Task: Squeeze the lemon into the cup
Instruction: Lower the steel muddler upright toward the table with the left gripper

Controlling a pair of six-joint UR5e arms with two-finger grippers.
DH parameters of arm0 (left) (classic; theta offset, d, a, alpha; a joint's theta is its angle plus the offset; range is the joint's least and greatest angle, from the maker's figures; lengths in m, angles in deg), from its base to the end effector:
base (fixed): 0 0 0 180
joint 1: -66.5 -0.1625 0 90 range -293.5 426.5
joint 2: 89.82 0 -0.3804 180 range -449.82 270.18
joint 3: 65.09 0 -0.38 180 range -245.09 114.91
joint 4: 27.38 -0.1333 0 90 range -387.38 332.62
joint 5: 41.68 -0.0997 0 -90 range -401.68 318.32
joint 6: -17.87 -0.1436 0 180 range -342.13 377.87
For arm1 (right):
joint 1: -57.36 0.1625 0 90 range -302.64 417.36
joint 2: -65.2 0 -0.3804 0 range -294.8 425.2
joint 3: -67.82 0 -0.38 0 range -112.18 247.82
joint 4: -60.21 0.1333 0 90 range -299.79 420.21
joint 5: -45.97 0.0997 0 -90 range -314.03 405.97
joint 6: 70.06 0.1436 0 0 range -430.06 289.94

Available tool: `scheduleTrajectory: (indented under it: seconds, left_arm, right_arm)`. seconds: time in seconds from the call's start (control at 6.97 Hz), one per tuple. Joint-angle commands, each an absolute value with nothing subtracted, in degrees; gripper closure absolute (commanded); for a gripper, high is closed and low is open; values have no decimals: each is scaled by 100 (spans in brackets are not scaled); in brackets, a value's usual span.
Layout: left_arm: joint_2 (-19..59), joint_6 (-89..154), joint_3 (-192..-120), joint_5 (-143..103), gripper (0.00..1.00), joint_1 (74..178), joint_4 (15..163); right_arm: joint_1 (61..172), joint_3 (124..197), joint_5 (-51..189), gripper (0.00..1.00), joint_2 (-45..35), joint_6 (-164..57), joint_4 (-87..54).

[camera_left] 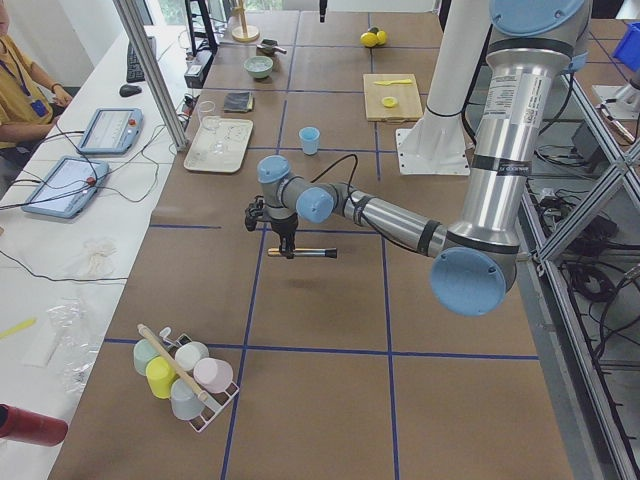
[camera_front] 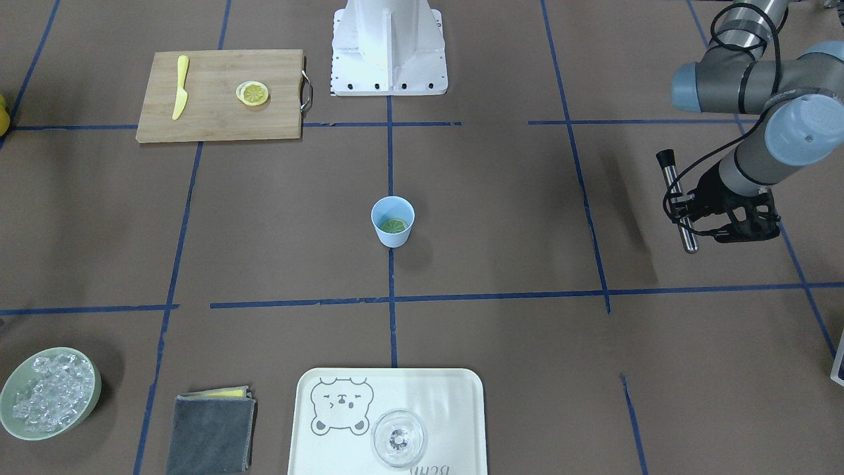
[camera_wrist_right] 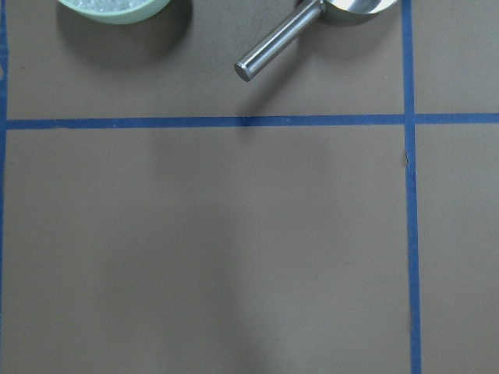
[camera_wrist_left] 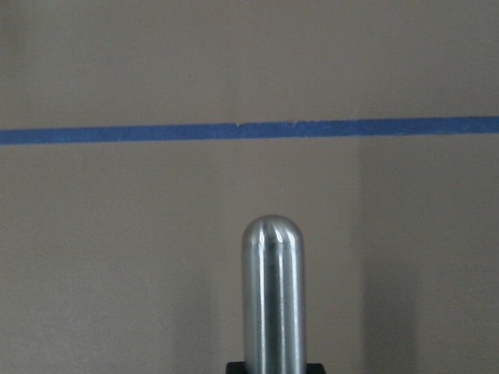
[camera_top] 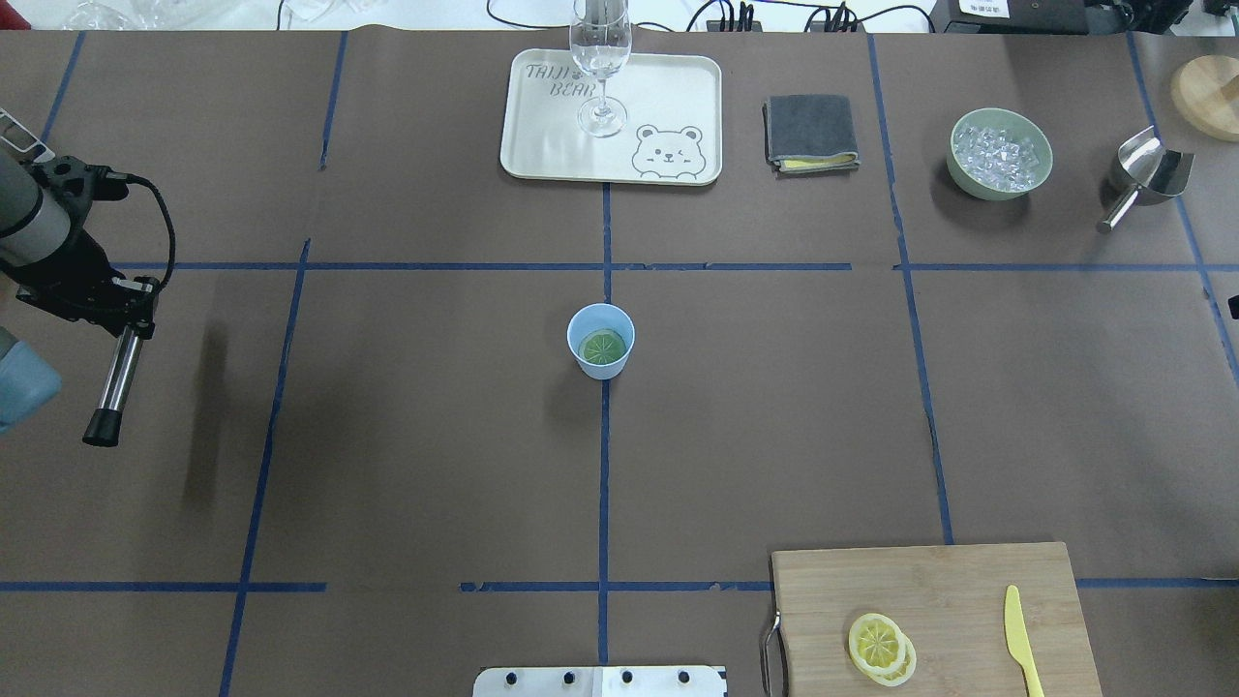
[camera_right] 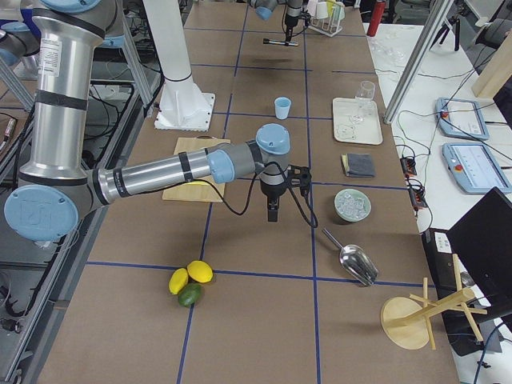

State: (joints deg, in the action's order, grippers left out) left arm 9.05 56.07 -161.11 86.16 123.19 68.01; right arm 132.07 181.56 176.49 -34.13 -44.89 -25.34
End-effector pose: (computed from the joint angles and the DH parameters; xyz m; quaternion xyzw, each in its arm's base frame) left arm 0.2691 -0.4918 0.5125 -0.0514 0.3563 0.0173 0.9328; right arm -0.0764 -0.4311 0.5144 0.0261 -0.3737 0.0232 0.9269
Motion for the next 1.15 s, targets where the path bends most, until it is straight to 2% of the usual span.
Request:
scheduleTrajectory:
  seconds: [0.0,0.29,1.0]
  left_arm:
    - [880,5610,-16028,8681,100,12302,7191]
    - [871,5627,-15932,8429,100,11944,7448]
    - [880,5847,-15825,8435,100,11915,7458]
  right_arm:
    - [13207,18181,17649,0,-3421,-4510,-2531]
    - [13207,18182,17649,0,-3421,-4510,-2531]
    - [13207,18182,17649,0,-3421,-4510,-2531]
